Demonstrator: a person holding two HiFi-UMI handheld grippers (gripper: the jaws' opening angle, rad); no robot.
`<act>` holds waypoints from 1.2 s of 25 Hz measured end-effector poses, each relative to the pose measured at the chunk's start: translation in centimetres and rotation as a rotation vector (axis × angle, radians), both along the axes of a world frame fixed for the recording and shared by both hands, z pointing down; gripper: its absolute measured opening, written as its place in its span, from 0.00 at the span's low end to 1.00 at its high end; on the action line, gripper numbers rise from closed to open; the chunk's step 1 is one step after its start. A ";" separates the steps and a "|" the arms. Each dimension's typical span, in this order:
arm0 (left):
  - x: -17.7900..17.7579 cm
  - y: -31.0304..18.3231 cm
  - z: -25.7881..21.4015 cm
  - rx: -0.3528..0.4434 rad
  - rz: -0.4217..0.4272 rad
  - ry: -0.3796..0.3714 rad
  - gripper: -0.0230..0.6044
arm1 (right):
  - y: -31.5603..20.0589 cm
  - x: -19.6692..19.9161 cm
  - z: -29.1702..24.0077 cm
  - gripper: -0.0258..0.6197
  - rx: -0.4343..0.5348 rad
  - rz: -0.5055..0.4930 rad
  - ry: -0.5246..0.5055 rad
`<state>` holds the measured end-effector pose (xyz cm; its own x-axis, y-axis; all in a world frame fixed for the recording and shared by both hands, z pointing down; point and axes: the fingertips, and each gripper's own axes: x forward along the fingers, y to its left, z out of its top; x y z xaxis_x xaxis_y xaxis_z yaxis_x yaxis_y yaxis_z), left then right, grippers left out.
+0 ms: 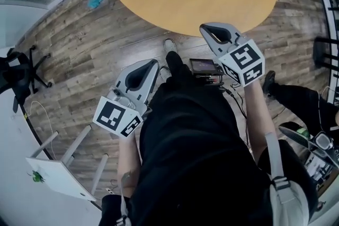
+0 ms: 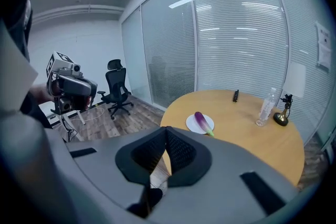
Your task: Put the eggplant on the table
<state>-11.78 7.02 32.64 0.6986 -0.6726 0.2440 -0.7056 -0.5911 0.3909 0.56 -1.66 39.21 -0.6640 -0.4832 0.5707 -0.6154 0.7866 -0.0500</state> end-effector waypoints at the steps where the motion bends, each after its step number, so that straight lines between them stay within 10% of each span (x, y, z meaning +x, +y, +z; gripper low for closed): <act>1: 0.2 0.7 0.1 0.000 0.003 0.007 0.05 | 0.9 0.3 -0.2 0.07 0.005 0.001 0.004; 19: 10.3 6.1 -0.2 0.022 0.217 0.016 0.05 | 9.5 14.9 -4.8 0.07 0.067 0.285 -0.118; 30: 23.8 2.2 -2.2 0.040 0.279 0.015 0.05 | 8.9 28.5 -8.9 0.07 0.141 0.373 -0.292</act>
